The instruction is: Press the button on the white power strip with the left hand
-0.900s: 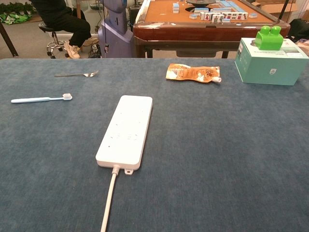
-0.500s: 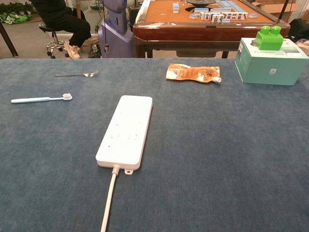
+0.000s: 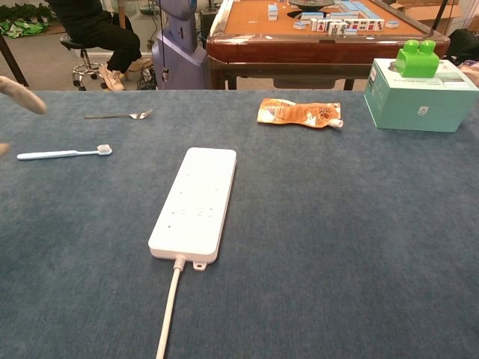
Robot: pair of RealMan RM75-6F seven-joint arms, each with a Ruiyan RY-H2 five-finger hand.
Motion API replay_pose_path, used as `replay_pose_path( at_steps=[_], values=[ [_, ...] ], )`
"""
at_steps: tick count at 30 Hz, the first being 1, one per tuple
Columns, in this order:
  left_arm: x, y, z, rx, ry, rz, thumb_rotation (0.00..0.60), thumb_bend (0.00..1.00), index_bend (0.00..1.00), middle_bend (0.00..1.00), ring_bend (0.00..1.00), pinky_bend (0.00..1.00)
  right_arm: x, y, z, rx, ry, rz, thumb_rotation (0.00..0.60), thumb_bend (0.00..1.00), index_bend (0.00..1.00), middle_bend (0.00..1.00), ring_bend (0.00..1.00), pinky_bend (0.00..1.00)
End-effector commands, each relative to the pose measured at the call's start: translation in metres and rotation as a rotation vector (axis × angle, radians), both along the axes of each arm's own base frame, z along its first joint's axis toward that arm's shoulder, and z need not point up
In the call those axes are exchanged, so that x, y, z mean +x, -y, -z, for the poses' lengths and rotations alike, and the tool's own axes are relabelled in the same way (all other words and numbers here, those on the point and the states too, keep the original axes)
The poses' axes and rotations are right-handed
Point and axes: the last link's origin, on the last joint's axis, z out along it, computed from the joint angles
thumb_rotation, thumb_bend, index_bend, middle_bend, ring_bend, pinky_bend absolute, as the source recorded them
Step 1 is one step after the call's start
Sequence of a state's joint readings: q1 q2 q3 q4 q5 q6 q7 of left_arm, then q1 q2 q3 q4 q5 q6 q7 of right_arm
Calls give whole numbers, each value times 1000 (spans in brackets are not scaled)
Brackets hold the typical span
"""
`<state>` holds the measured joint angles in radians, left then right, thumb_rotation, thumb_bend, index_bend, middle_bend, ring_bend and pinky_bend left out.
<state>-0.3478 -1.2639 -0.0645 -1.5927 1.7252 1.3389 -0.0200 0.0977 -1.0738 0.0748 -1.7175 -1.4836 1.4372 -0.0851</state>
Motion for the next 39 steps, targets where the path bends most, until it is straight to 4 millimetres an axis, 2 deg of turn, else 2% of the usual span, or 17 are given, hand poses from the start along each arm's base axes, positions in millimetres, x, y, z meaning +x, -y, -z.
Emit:
replay_pose_path(
  at_steps=[1,3,7,10,19,29,39],
  values=[
    [28,-10,22,-85,9,87,600,571,320,1000,943,1000,2,1,0,17,-17,-4,600,187,476,398,412,651],
    [37,-13,30,-108,-6,118,600,594,320,1000,946,1000,3,1,-3,15,-24,-5,600,187,480,398,412,651],
    [53,-17,44,-152,-80,185,600,724,313,1000,954,1000,5,2,-11,4,-39,-5,600,188,482,398,412,651],
    [61,-18,52,-180,-123,218,600,759,309,1000,956,1000,5,2,-15,0,-43,-1,600,188,483,399,412,651],
    [85,-14,74,-248,-167,282,600,768,309,1000,960,1000,0,10,-8,34,-35,7,600,188,488,400,414,652],
    [101,-16,92,-282,-214,302,600,801,268,1000,960,1000,-1,14,-7,44,-38,7,600,189,488,400,414,651],
    [102,-17,108,-318,-289,279,600,801,259,1000,960,1000,-3,9,-10,38,-39,19,600,188,488,401,414,651]
  ],
)
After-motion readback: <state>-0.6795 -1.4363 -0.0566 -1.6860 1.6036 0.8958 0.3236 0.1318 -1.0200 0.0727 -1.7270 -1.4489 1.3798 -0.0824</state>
